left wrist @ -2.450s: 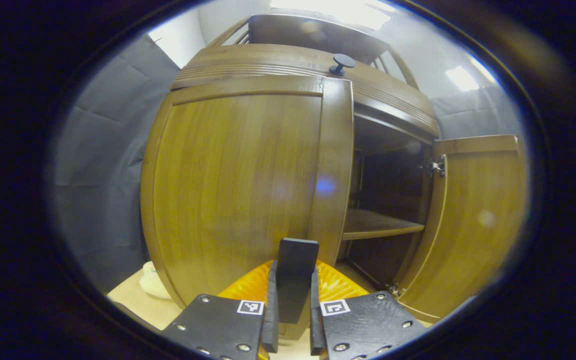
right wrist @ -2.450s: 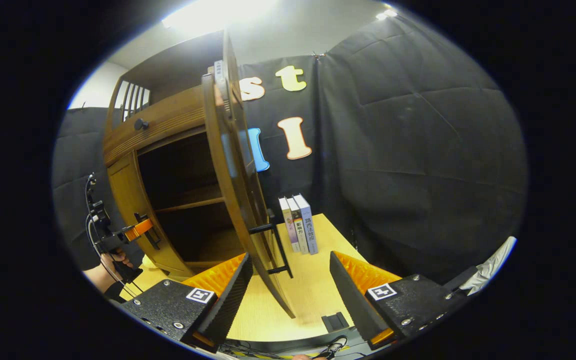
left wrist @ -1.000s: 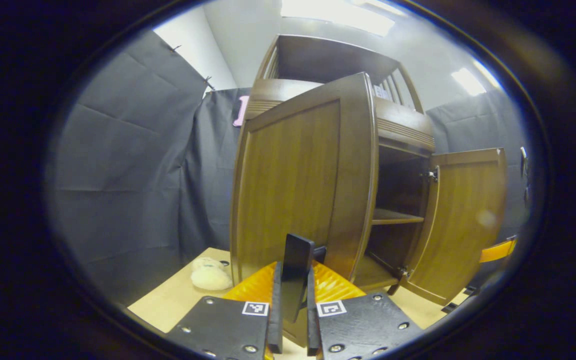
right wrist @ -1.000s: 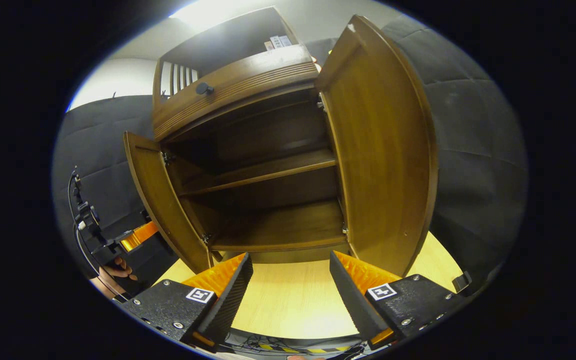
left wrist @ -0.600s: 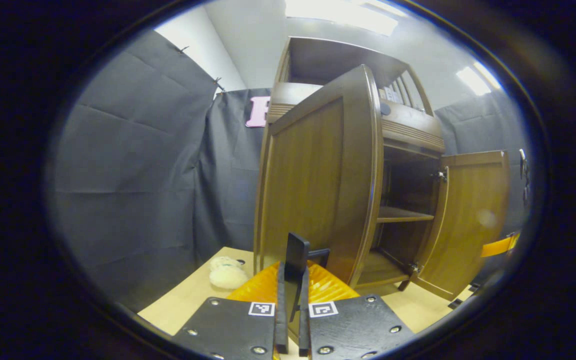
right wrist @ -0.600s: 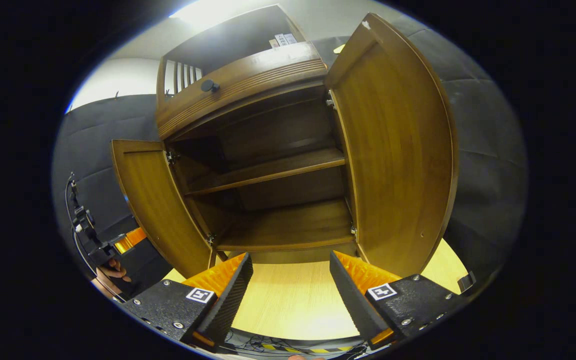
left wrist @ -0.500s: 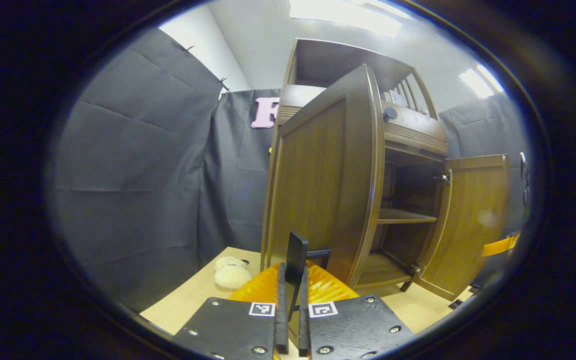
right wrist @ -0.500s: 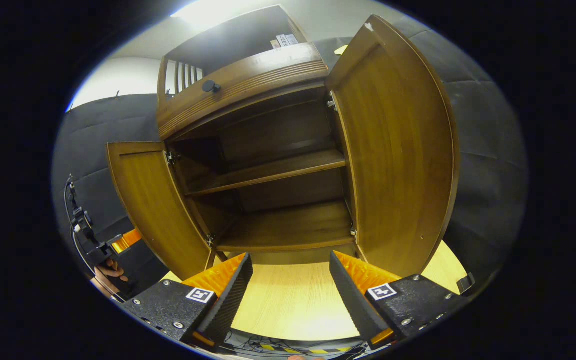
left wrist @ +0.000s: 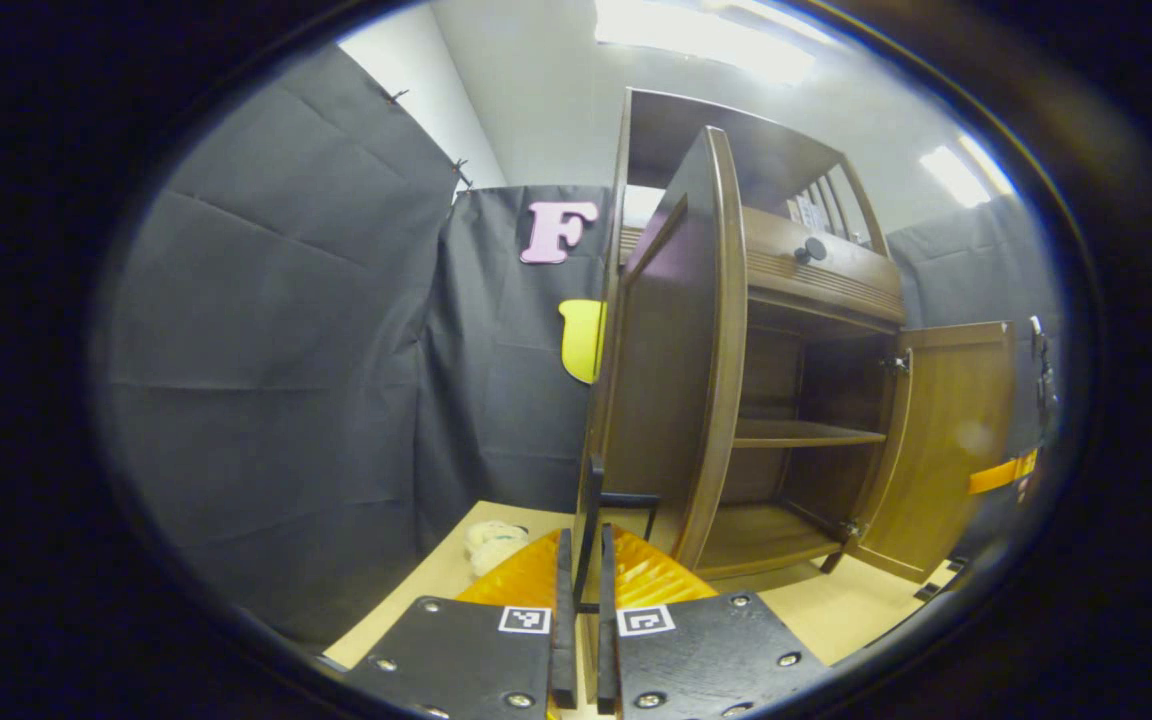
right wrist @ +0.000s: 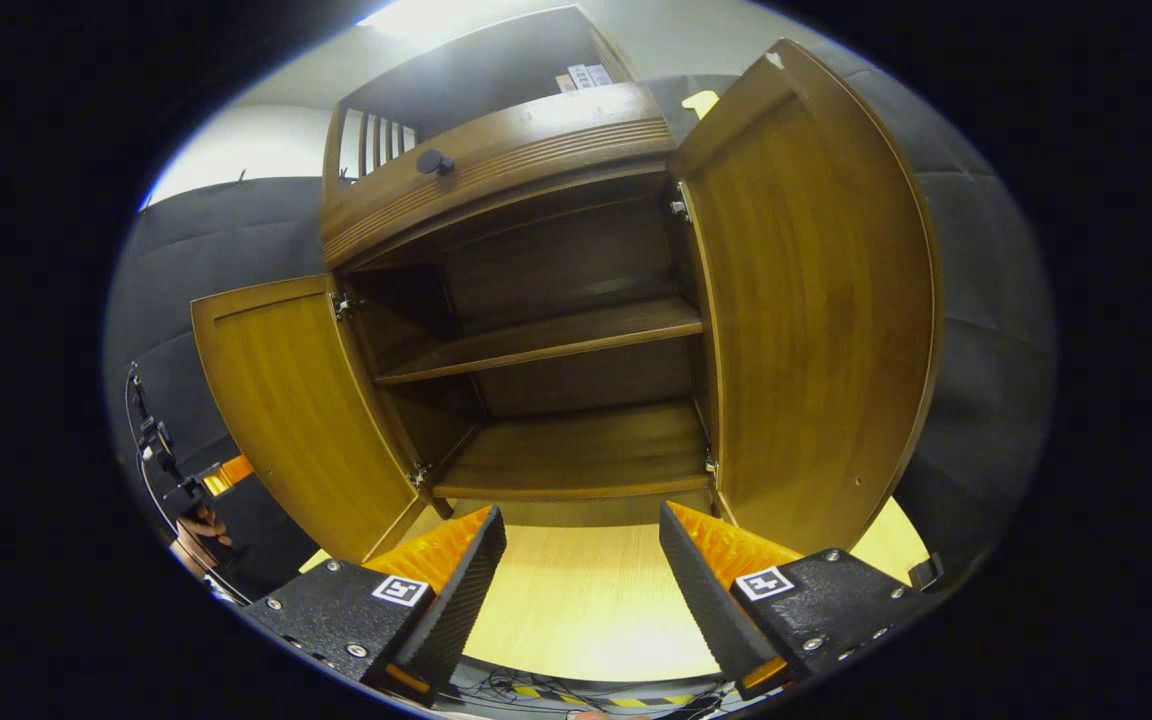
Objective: Open the right door of the double-door shoe cabinet with the right hand, and open the left door with the left hand.
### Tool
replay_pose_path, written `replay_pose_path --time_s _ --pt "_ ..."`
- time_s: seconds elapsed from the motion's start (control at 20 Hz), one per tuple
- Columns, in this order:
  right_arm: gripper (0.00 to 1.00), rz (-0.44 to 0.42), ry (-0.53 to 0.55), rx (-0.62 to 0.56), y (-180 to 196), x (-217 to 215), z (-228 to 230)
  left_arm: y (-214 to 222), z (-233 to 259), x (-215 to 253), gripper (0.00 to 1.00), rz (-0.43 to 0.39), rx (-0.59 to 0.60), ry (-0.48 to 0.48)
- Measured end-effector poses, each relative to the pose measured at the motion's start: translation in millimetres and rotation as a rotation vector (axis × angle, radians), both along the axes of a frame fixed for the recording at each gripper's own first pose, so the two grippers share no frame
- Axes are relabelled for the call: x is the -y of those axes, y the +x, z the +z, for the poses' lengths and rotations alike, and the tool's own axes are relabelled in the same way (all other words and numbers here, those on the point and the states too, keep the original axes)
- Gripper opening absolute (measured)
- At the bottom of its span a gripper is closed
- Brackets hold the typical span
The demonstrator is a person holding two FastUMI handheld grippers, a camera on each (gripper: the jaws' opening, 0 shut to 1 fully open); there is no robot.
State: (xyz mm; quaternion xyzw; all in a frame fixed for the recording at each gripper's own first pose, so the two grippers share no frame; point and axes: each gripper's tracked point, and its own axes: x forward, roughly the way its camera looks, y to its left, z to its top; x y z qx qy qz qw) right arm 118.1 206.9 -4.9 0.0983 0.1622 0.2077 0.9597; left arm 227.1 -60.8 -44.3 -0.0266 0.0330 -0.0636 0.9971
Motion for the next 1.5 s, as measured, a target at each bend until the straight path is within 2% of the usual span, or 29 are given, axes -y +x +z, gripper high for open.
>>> replay_pose_path --time_s 0.1,0.25,0.3,0.35,0.4,0.5,0.55,0.65,0.8,0.85,0.9,0.95,1.0,1.05,1.1,1.2,1.3,1.45,1.5 --pt "0.92 -0.001 0.003 0.000 1 -2 3 -3 -3 -8 0.09 0.017 -0.021 -0.002" --pt "0.92 -0.006 0.006 0.001 3 -2 6 -3 -4 -3 0.09 -0.018 -0.022 0.006" --pt "0.95 -0.006 0.006 -0.001 3 -2 6 -4 -7 -7 0.09 -0.021 -0.023 0.013" --pt "0.92 -0.009 0.003 -0.002 5 -2 6 -6 -6 -9 0.09 -0.020 -0.023 0.012" --pt "0.95 -0.015 0.000 -0.001 5 0 6 -5 -4 -11 0.09 -0.017 -0.015 0.012" --pt "0.96 -0.035 0.005 0.004 8 5 9 -3 -2 -12 0.09 0.003 -0.001 0.000" --pt "0.92 -0.047 0.009 0.006 10 7 9 -4 1 -13 0.09 0.025 0.005 -0.008" --pt "0.96 -0.075 0.008 0.013 15 13 11 -6 8 -16 0.09 0.068 0.030 -0.021" --pt "0.96 -0.133 0.015 0.050 21 24 18 -5 21 -21 0.08 0.126 0.089 -0.026" --pt "0.92 -0.155 0.013 0.071 23 28 22 -4 26 -19 0.12 0.127 0.109 -0.031" --pt "0.91 -0.177 0.004 0.094 23 33 27 -4 31 -15 0.08 0.118 0.128 -0.038" --pt "0.91 -0.194 -0.007 0.117 25 36 31 -2 36 -7 0.13 0.090 0.147 -0.052" --pt "0.91 -0.202 -0.016 0.137 26 38 34 -2 40 4 0.13 0.048 0.161 -0.065" --pt "0.91 -0.212 -0.021 0.150 26 40 37 -1 44 14 0.08 0.006 0.172 -0.070" --pt "0.95 -0.218 -0.018 0.161 26 42 40 -1 44 19 0.08 -0.019 0.173 -0.059" --pt "0.95 -0.235 -0.013 0.176 26 45 44 -3 45 26 0.20 -0.058 0.175 -0.032" --pt "0.95 -0.254 -0.016 0.190 23 50 46 -3 45 28 0.47 -0.058 0.187 -0.028" --pt "0.95 -0.294 -0.056 0.204 19 59 43 -3 40 40 0.88 -0.047 0.152 -0.072" --pt "0.95 -0.306 -0.061 0.203 15 62 42 -4 37 43 0.88 -0.046 0.137 -0.077"
